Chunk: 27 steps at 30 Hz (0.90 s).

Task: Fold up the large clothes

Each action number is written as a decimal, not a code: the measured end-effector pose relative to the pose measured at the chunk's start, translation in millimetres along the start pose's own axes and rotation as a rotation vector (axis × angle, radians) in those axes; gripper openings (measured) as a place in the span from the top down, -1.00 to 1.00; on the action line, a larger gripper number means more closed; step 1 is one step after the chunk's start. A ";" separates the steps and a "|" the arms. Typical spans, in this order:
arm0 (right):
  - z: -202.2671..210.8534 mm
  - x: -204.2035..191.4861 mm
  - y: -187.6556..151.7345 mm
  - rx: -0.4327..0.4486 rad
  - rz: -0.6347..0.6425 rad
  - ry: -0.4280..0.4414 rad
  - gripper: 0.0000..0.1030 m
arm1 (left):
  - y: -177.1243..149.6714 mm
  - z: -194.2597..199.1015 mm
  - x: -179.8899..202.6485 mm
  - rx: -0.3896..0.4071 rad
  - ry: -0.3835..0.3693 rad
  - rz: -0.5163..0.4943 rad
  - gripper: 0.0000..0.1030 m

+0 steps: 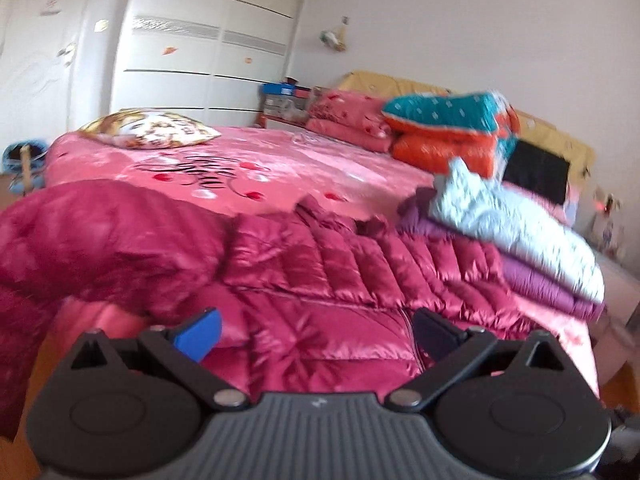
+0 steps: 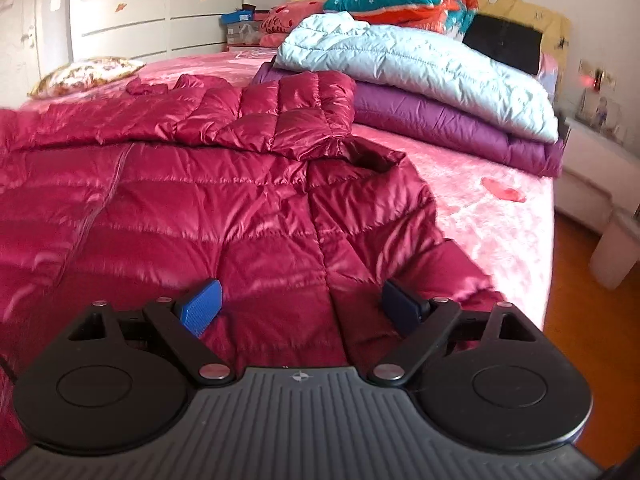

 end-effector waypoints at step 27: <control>32.1 5.6 -26.2 -0.008 0.105 -0.081 -1.00 | -66.8 196.6 -285.8 0.107 0.406 0.491 -0.95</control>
Point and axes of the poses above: each gripper's, at about its wrist camera, not at the fingertips, and z roughly against the way its jaws point, x to its right, y to its top, the point moved 10 cm from there along -z, roughly the way its jaws point, and after that the axes turned 14 degrees about -y, right-handed, at the moved point
